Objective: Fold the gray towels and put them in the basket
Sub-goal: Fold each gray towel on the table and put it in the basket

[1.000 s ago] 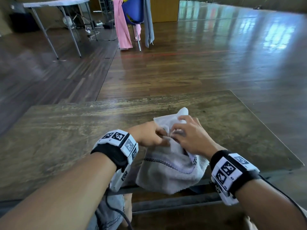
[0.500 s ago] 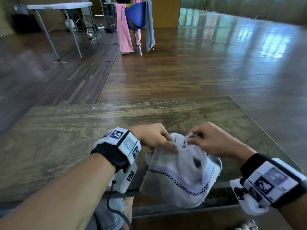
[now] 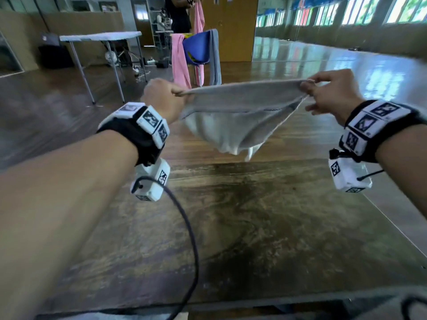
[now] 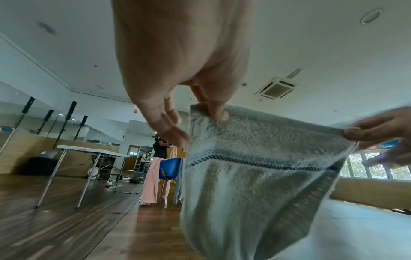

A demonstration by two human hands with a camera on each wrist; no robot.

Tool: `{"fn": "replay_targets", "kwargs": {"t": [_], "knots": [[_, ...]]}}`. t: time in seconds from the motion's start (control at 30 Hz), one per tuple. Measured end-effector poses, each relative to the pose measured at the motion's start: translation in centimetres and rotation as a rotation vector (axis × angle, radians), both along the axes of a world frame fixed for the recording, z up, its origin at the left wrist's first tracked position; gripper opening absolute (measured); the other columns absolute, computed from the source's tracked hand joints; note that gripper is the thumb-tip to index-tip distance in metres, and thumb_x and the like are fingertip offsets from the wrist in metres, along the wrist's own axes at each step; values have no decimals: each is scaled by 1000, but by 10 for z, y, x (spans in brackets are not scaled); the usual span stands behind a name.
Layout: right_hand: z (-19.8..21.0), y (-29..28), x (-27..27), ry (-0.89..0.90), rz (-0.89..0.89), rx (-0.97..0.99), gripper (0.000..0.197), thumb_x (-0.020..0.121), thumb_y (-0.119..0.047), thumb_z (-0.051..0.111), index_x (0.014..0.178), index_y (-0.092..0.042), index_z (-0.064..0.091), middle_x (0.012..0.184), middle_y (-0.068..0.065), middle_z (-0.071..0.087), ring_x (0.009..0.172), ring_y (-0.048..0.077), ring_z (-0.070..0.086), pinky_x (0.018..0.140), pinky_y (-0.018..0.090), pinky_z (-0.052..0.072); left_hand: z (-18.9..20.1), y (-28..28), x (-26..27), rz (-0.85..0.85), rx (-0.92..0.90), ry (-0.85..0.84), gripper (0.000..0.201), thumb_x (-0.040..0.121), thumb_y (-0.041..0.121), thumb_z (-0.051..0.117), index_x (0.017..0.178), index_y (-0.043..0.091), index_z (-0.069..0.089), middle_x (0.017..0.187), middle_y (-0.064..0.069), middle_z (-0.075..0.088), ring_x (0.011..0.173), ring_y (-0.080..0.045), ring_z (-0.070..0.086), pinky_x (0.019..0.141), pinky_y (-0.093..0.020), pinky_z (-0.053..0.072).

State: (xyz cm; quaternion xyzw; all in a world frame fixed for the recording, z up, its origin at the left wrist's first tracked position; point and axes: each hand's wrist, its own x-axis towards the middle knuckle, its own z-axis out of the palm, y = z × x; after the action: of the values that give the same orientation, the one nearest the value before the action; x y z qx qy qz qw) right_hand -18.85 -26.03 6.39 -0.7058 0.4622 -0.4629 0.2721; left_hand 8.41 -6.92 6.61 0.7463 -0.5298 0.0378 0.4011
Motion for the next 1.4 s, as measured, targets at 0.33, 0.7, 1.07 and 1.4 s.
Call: {"fn": "replay_targets", "kwargs": {"t": [0.33, 0.7, 1.07, 1.4], "knots": [[-41, -9, 17, -271, 112, 305, 16, 98, -6, 62, 83, -8, 65, 106, 14, 62, 95, 33, 72, 75, 33, 63, -51, -29, 8, -65, -21, 692, 7, 89, 14, 74, 84, 9, 72, 100, -21, 70, 104, -38, 69, 90, -48, 58], [-129, 10, -26, 298, 271, 105, 27, 96, -17, 68, 69, -19, 66, 59, -2, 53, 61, 16, 46, 55, 27, 37, -93, 5, -8, 16, 496, -35, 29, 90, -6, 52, 72, 17, 57, 70, -11, 45, 68, -22, 40, 59, -27, 29], [-175, 94, -73, 516, 350, -6, 27, 91, -20, 73, 66, -27, 64, 60, -13, 63, 62, 11, 55, 61, 19, 40, -151, 63, -16, -152, 849, -43, 17, 83, 26, 79, 73, 18, 67, 64, 7, 57, 59, -10, 51, 58, -24, 36], [-193, 134, -99, 846, 419, 87, 4, 88, -23, 76, 89, -19, 75, 94, -2, 73, 93, 19, 64, 86, 34, 49, -175, 99, -40, -162, 896, -40, 11, 80, 18, 80, 87, 11, 75, 73, 2, 67, 70, -18, 64, 70, -29, 51]]}}
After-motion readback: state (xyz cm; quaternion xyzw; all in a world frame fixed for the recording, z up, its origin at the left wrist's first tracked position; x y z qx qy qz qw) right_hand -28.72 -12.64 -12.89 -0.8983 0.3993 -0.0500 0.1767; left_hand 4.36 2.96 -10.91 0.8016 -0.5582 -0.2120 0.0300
